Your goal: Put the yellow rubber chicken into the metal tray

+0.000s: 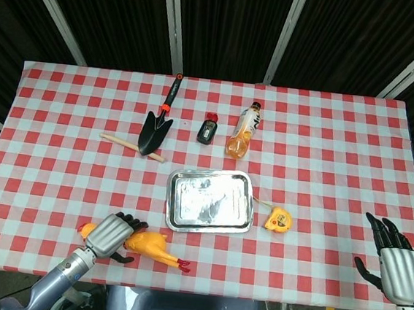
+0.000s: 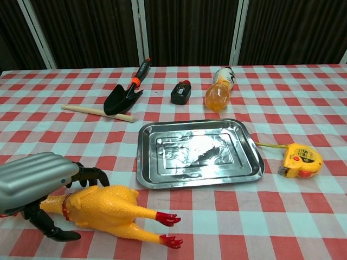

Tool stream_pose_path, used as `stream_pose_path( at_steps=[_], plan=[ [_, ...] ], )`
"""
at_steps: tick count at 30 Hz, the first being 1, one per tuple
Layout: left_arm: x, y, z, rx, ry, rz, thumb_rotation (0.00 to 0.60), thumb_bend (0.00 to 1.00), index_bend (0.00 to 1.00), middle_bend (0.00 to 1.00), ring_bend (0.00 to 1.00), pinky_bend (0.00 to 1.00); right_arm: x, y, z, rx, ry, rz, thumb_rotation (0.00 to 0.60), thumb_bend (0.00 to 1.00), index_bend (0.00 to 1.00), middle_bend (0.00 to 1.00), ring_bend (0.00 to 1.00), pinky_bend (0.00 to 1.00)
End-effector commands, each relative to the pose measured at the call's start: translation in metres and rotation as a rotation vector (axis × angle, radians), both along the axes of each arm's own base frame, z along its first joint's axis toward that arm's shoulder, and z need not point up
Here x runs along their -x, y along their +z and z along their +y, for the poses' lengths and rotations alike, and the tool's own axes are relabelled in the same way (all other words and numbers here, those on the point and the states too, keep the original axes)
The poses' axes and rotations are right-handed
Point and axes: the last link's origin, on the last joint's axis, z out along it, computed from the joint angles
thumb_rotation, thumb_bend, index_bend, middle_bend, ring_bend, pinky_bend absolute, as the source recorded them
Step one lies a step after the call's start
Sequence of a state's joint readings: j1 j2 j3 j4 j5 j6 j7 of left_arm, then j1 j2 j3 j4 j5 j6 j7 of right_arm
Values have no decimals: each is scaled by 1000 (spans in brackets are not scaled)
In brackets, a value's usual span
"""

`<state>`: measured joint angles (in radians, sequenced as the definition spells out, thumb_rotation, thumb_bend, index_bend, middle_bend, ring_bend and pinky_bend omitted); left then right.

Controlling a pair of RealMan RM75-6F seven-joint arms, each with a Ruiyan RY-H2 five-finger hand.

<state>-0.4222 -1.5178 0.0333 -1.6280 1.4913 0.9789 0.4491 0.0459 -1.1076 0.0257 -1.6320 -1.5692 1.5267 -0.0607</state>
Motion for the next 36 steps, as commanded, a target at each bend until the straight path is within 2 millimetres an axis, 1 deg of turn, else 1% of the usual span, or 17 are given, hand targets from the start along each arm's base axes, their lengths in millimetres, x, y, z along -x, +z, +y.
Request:
stream_pose_path(
  at_steps=[1,5,8,10,11,13,15,18,20,23,27,29,33,36],
  plan=[
    [0,-1,0,3,2,-6,600,156,251,346,303,392,0,0,0,-2,-3,2,600,308,30,188,123,269],
    [2,-4,0,20,7,0,600,211,264,369,322,414,1,0,1,0,-12,3,600,308,30,188,123,269],
    [3,-4,1,23,11,-2,600,273,290,391,342,428,1,0,1,2,-18,1,600,308,30,188,123,269],
    [3,-3,1,23,15,-7,600,336,319,422,369,454,2,0,2,1,-20,2,600,308,30,188,123,269],
    [3,-3,1,26,17,-12,600,359,335,438,383,472,2,0,2,0,-22,1,600,308,30,188,123,269],
    [3,-3,1,33,21,-24,600,419,400,499,440,538,2,-1,1,-3,-24,0,600,308,30,188,123,269],
    [2,-3,3,38,20,-41,600,471,482,572,513,625,1,-1,0,-8,-26,-7,600,308,30,188,123,269],
    [-2,1,3,51,19,-91,600,516,526,613,554,690,-2,-1,-1,-27,-24,-50,600,308,30,188,123,269],
    [-8,9,3,59,30,-171,600,527,538,622,561,696,-4,2,-2,-38,-18,-71,600,308,30,188,123,269],
    [-13,28,3,44,-13,-246,600,528,543,625,564,696,-8,6,-4,-50,-3,-82,600,309,30,188,123,269],
    [-14,48,5,-3,-77,-240,600,526,544,623,563,696,-16,9,-5,-71,23,-114,600,309,30,188,123,269],
    [-15,53,7,-9,-81,-233,600,519,544,623,563,696,-19,10,-6,-80,31,-122,600,308,30,188,123,269],
    [-11,60,13,-31,-81,-178,600,509,541,620,563,696,-20,10,-5,-93,34,-143,600,308,30,189,123,269],
    [-10,65,15,-48,-70,-200,600,509,540,627,563,696,-20,11,-5,-91,39,-154,600,308,31,189,123,269]
  ],
)
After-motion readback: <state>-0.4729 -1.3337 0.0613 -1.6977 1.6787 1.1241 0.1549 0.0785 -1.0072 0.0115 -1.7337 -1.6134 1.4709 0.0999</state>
